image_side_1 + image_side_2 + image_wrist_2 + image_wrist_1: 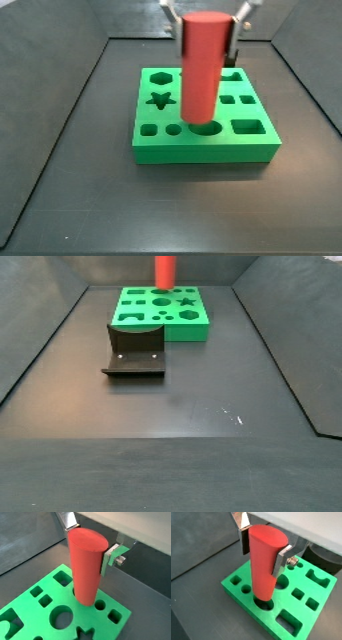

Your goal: Insert the oval object.

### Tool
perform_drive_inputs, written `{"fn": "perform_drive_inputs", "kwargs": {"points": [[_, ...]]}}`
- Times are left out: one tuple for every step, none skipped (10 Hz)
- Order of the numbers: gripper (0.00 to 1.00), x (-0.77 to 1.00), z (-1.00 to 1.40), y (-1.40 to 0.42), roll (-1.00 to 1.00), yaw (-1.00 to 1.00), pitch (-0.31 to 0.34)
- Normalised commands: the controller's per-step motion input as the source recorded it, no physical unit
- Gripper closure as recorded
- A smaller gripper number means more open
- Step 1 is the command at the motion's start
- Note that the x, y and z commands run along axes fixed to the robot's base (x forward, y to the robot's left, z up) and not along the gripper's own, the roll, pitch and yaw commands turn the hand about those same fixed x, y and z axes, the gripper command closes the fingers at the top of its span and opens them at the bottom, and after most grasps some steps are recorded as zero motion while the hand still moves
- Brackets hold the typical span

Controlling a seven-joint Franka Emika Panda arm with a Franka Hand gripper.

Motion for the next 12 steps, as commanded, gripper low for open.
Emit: {"fn": "perform_drive_inputs", "kwargs": {"points": [[1.0,0.33,-0.24,-0.13,0.0,0.0,0.0],[1.0,0.47,-0.24,-0.12,0.0,0.0,0.003],[1.0,0.27,-0.23,0.0,0.0,0.0,0.0],[1.0,0.0,-0.22,0.0,0.0,0.07,-0.011],[1.0,-0.11,-0.25,0.0,0.0,0.11,-0.061],[1.0,-0.32,-0.24,0.0,-0.02,0.09,-0.117],[1.0,-0.4,-0.15,0.0,-0.09,0.07,-0.146],[1.0,-0.15,-0.19,0.0,-0.05,0.1,-0.083],[1.0,0.01,-0.29,0.0,0.0,0.03,-0.029],[1.0,0.14,-0.48,-0.07,0.0,0.0,-0.07],[1.0,0.15,-0.48,-0.06,0.0,0.0,-0.069],[1.0,0.09,-0.35,-0.02,0.0,0.0,-0.03]]}}
